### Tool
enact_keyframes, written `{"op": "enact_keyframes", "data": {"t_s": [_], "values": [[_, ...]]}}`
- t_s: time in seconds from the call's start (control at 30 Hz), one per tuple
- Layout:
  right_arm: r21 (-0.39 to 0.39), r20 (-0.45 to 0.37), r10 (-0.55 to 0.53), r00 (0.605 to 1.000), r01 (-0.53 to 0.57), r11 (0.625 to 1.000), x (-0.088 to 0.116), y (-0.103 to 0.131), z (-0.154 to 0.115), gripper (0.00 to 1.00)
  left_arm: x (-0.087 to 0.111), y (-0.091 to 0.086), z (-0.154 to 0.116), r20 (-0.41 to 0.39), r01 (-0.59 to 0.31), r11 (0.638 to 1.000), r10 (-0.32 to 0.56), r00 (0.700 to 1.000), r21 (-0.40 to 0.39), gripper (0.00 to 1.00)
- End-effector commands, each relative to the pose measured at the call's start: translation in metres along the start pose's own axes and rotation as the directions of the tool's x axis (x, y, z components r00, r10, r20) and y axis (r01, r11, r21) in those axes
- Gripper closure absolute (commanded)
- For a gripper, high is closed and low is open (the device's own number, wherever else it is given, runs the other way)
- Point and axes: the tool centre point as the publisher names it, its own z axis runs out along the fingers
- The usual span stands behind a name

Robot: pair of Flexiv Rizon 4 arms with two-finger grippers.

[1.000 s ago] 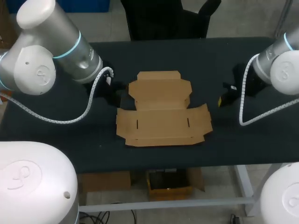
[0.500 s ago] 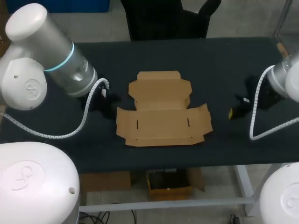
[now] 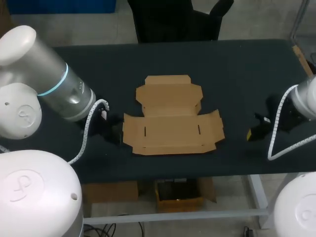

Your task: Assemble the packaging by folding the flat box into shape, placing the metal phone stand inside, and closing the box properly

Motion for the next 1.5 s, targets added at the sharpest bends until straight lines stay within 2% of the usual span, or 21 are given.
{"op": "enact_keyframes", "data": {"t_s": [0.03, 0.53, 0.7, 1.07, 1.33, 1.5], "values": [[-0.011, 0.017, 0.009, 1.0, -0.009, 1.0, 0.0, -0.005, -0.002, 1.0, -0.005, 0.0, 0.0, -0.009, -0.001, 1.0, 0.001, 1.0, 0.002, 1.0], [-0.011, 0.017, 0.009, 1.0, -0.009, 1.0, 0.0, -0.005, -0.002, 1.0, -0.005, 0.0, 0.0, -0.009, -0.001, 1.0, 0.001, 1.0, 0.002, 1.0], [0.015, -0.004, 0.009, 1.0, -0.009, 1.0, 0.004, 0.003, 0.01, 1.0, -0.007, -0.002, 0.004, -0.022, -0.007, 1.0, 0.006, 1.0, -0.007, 1.0], [0.051, -0.001, 0.009, 1.0, -0.009, 0.999, 0.017, -0.003, 0.033, 1.0, -0.007, 0.015, 0.025, -0.045, -0.025, 0.999, 0.024, 0.999, -0.027, 1.0], [0.079, -0.026, 0.001, 1.0, 0.001, 0.997, 0.018, -0.004, 0.051, 1.0, -0.012, 0.019, 0.043, -0.081, -0.033, 0.998, 0.029, 0.996, -0.058, 1.0], [0.087, -0.044, -0.004, 0.999, 0.008, 0.996, 0.02, -0.006, 0.059, 1.0, -0.016, 0.015, 0.055, -0.099, -0.03, 0.997, 0.023, 0.995, -0.068, 1.0]]}}
